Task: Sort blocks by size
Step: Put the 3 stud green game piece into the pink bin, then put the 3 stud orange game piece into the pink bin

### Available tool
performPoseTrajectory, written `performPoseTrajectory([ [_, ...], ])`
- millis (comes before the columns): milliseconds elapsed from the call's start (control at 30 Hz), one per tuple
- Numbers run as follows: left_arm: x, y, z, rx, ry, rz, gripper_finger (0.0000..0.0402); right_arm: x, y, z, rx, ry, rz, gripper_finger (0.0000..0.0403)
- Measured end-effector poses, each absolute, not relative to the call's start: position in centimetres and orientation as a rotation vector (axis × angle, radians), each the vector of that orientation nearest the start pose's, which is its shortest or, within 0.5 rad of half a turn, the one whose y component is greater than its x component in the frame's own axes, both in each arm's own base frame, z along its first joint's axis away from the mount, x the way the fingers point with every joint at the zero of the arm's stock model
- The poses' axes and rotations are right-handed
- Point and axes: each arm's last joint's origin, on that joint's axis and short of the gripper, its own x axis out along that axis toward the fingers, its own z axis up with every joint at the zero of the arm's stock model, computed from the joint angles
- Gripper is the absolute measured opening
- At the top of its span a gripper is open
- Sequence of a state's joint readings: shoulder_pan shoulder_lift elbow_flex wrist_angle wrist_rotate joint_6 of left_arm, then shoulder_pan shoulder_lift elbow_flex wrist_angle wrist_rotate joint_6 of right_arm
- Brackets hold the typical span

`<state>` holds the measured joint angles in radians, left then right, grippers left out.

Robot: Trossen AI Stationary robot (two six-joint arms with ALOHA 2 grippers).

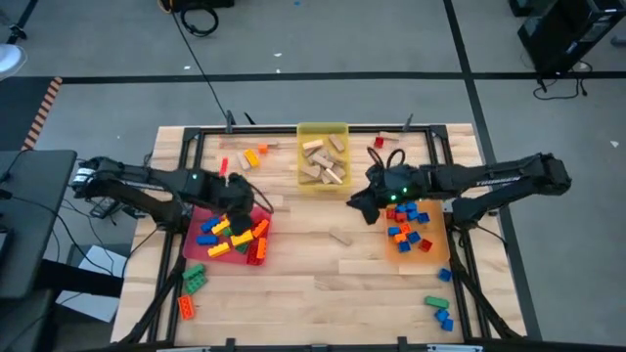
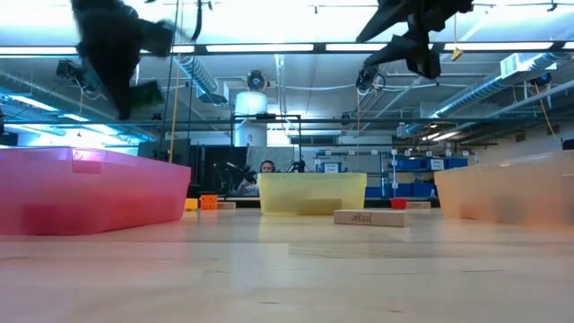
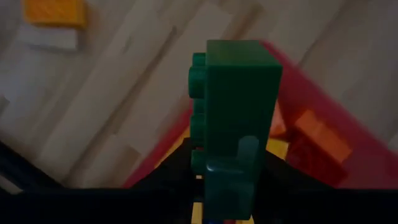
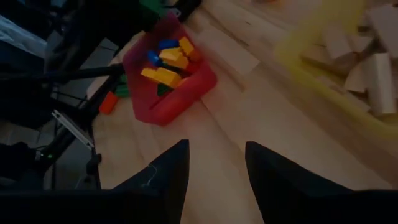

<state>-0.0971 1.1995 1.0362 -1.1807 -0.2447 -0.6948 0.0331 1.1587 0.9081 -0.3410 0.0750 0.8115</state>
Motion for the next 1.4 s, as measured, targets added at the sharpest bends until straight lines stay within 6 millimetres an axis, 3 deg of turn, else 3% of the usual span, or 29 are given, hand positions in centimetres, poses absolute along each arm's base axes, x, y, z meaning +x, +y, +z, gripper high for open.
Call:
performPoseTrajectory([
  [233,18.0,-2.2,21.5,-0.480,1.290,0.534,0.0116,25.6,3.6,28.4,0.781,0.529,-0.237,0.0153],
  [367,17.3,-2.1,19.9,-0.620,1.264,0.628,0.0117,25.8,4.7,28.1,0.814,0.538,-0.223,0.0147],
  [833,18.0,-2.3,21.0,-0.688,1.256,0.582,0.0120,26.5,6.5,28.2,0.850,0.445,-0.218,0.0138],
  [1167,18.2,-2.5,21.1,-0.709,1.255,0.526,0.0206,26.3,7.1,28.2,0.845,0.443,-0.220,0.0138],
  [1400,18.7,-2.7,21.4,-0.782,1.210,0.476,0.0220,26.2,6.8,27.9,0.829,0.473,-0.247,0.0138],
])
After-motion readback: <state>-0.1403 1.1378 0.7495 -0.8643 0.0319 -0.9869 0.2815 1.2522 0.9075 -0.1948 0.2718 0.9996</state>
